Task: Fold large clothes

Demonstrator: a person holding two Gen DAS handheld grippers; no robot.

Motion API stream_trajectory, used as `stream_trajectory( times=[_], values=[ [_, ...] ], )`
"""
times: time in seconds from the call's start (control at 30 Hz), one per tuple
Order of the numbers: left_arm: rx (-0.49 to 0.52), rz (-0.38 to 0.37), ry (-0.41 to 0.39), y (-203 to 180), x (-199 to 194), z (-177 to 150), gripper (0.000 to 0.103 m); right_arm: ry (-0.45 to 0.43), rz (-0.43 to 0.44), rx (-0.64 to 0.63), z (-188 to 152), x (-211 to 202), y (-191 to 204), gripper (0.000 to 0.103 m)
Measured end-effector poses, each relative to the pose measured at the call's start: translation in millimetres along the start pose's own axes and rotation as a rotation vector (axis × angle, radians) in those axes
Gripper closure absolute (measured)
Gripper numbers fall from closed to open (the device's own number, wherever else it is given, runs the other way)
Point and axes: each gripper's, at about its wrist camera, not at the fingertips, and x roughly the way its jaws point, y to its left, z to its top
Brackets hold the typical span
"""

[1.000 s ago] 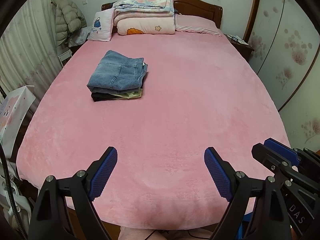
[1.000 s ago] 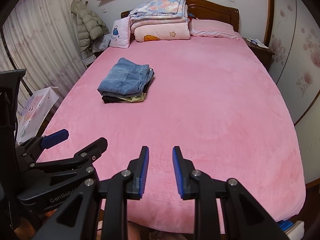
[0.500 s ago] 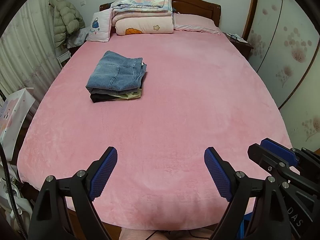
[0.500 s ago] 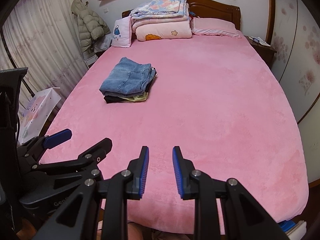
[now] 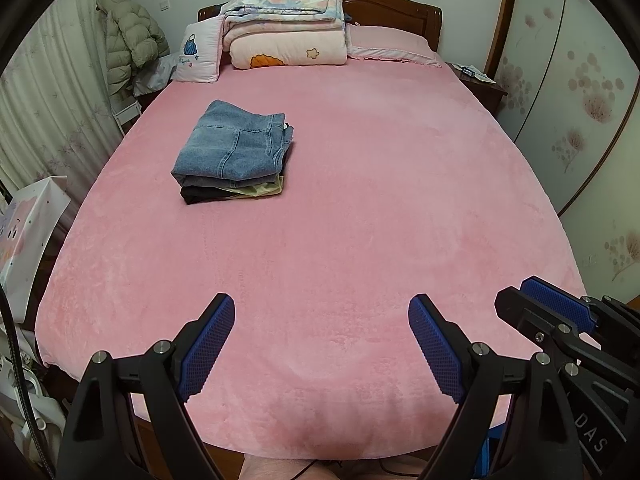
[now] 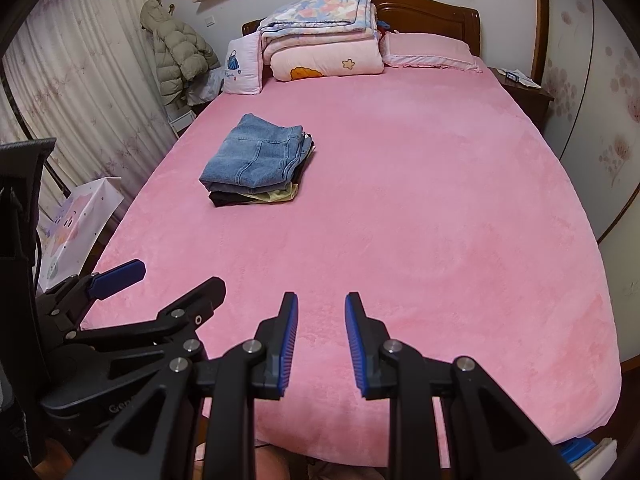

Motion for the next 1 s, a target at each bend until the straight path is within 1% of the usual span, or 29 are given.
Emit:
stream_trajectory(
  times=[0.73,1.0],
  values=[
    [0.027,-0.006,0.011,8.7,4.9,2.0,0.015,0.003,-0.003,0.005,-0.3,1.6,-2.9,0.079],
    [0.04,-0.016,0.02,11.3,7.7,5.0,0.015,0.008,-0.02,0.025,-4.2,5.1,6.7,0.079]
  ],
)
